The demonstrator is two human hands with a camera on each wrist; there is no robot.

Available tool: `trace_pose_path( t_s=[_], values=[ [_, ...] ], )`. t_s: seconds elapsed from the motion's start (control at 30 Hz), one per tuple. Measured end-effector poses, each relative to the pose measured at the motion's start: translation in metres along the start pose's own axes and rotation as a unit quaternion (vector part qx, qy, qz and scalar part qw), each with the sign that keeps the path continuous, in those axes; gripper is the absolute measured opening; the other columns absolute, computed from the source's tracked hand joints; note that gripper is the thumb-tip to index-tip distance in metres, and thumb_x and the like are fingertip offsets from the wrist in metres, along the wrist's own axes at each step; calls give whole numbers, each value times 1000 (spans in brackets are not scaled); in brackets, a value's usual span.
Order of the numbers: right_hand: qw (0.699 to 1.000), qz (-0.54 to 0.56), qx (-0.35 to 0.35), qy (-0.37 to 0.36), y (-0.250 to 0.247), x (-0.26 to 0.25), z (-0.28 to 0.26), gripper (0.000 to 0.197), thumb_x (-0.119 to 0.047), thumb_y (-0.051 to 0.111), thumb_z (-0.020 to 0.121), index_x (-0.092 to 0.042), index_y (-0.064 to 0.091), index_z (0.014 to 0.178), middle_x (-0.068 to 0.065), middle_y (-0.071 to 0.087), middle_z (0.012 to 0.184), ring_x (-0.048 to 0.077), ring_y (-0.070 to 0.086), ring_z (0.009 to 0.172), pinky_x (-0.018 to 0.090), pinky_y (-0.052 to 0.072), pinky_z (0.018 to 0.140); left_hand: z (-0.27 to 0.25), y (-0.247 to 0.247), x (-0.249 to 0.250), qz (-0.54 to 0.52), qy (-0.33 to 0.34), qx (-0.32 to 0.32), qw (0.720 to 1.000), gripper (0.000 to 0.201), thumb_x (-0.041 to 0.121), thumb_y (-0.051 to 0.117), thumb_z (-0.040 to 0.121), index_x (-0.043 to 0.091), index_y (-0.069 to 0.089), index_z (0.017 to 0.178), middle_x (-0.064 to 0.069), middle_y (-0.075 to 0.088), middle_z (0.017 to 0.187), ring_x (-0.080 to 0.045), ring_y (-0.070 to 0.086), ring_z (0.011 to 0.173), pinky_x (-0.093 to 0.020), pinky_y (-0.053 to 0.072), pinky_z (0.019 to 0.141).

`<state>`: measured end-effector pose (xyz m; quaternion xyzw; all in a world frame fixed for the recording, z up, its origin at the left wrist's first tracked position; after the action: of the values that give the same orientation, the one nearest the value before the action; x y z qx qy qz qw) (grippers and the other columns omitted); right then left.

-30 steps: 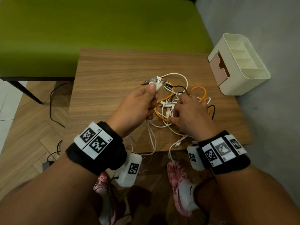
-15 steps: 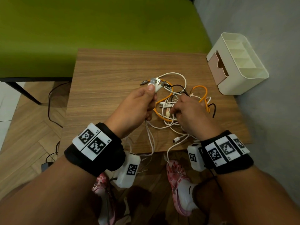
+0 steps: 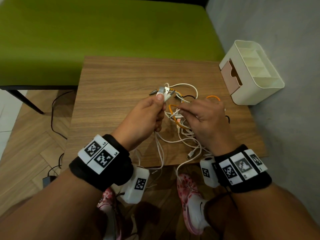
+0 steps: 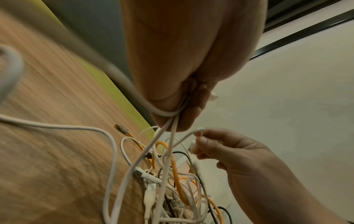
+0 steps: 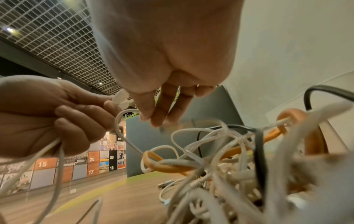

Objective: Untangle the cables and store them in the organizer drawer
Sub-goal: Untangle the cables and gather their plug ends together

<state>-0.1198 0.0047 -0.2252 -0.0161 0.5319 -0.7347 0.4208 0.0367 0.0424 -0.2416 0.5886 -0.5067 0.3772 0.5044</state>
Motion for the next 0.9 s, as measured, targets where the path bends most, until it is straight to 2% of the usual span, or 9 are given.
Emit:
trace_pose_path(
  t_s=[0.07,0.13,0.27,0.33,0.4,0.53,0.7,0.8,0.9],
  values=[
    [999,34,10,-7,-3,-1,1,18,-27,64,90,-22,76,102,-8,75,93,13,67,86,48,50,79,1,0,-1,1,-1,4,1000,37,34,30,106,14,46,79,9,31,54,-8,26,48,-29,25,53],
    [996,88,-7,-1,-4,-2,1,19,-21,65,88,-18,77,102,-6,76,97,6,68,89,27,52,83,1,-1,-1,-1,-1,8,1000,37,33,30,106,14,46,79,9,31,53,-7,26,47,-28,26,53],
    [964,133,-202,111,15,6,-9,21,-27,68,90,-32,76,108,-12,76,91,-4,67,83,15,49,77,2,-1,-2,2,-3,6,1000,36,34,32,106,14,46,79,10,32,53,-7,28,47,-26,27,52],
    [960,115,-220,132,19,12,-13,20,-31,67,90,-33,75,109,-11,73,79,-4,63,72,9,42,66,3,-1,-3,8,-4,4,1000,37,35,32,105,15,46,79,11,33,54,-7,29,48,-26,30,52],
    [973,95,-169,126,14,15,-8,16,-30,68,90,-30,75,104,-9,71,77,0,62,69,11,43,61,3,-2,-3,10,-5,3,1000,37,36,32,105,15,46,79,10,33,54,-7,29,48,-26,30,52],
    [989,88,-98,71,8,18,1,12,-23,69,89,-17,74,98,-8,66,94,4,60,88,22,47,77,3,-3,-4,8,-3,6,1000,37,36,32,105,15,46,78,9,32,55,-7,28,49,-26,28,52],
    [983,17,-181,40,27,12,-5,23,-24,65,89,-19,73,110,-4,68,113,20,59,111,48,45,96,3,-5,-5,9,2,4,1000,37,37,34,105,16,48,78,9,33,56,-7,29,49,-26,29,52],
    [950,-93,-291,66,38,9,-6,37,-27,60,94,-33,59,131,-12,56,130,17,44,128,47,31,105,2,-5,-4,11,1,2,1000,37,38,34,104,16,48,79,9,34,57,-8,30,49,-27,29,53],
    [918,-158,-356,74,45,7,-8,49,-29,59,94,-42,46,139,-15,42,138,17,33,132,46,25,103,1,-5,-3,14,2,2,1000,36,37,34,105,15,47,79,6,32,58,-8,29,49,-27,30,53]
  ],
)
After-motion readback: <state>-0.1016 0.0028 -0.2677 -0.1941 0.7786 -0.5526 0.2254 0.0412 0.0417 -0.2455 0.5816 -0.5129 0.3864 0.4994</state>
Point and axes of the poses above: each hand's wrist, its own z-axis towards the middle knuckle, its own y-axis out of the palm, x = y × z, the point moved 5 cm from there along z, towards the middle knuckle
